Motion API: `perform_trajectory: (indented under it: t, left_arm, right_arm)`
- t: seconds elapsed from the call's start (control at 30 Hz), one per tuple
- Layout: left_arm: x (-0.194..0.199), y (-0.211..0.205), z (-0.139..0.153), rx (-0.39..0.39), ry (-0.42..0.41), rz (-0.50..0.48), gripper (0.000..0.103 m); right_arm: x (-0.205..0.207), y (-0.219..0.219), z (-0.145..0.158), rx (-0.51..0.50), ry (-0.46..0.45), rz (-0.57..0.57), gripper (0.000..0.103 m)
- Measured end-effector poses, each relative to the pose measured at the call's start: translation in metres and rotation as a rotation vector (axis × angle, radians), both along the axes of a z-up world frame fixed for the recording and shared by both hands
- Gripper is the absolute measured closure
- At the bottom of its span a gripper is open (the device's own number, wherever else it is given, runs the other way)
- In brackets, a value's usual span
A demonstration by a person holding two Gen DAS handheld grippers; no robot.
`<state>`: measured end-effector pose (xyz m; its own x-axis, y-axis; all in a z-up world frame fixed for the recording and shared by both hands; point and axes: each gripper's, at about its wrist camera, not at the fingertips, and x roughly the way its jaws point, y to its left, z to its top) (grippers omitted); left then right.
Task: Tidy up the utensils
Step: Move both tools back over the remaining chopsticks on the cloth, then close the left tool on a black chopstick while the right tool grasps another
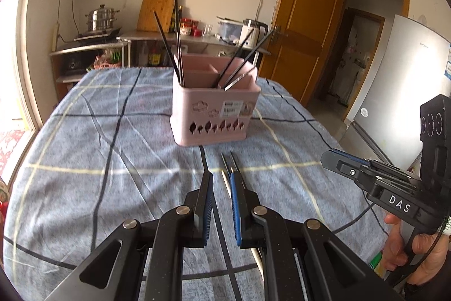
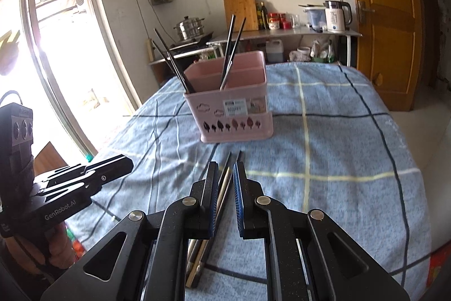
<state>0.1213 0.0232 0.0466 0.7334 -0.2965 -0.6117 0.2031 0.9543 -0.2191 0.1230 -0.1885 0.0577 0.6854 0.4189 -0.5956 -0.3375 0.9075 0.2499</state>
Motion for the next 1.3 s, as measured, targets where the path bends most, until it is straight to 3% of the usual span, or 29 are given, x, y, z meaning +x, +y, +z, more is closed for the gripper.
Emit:
perform_trajectory:
  t: [0.83,1.3]
  left_arm:
    - [0.067,-0.027,-0.074,-0.028,0.205,-0.048,0.091]
    - [0.097,-0.038,-0.094,-0.007,0.252,-0.027,0.091]
  right_arm:
    - [0.022,0.008,-0.044,-0.018,0.117,0.017,0.092]
    - [0.032,0.000,-0.060,-0.001,0.154,0.005,0.092]
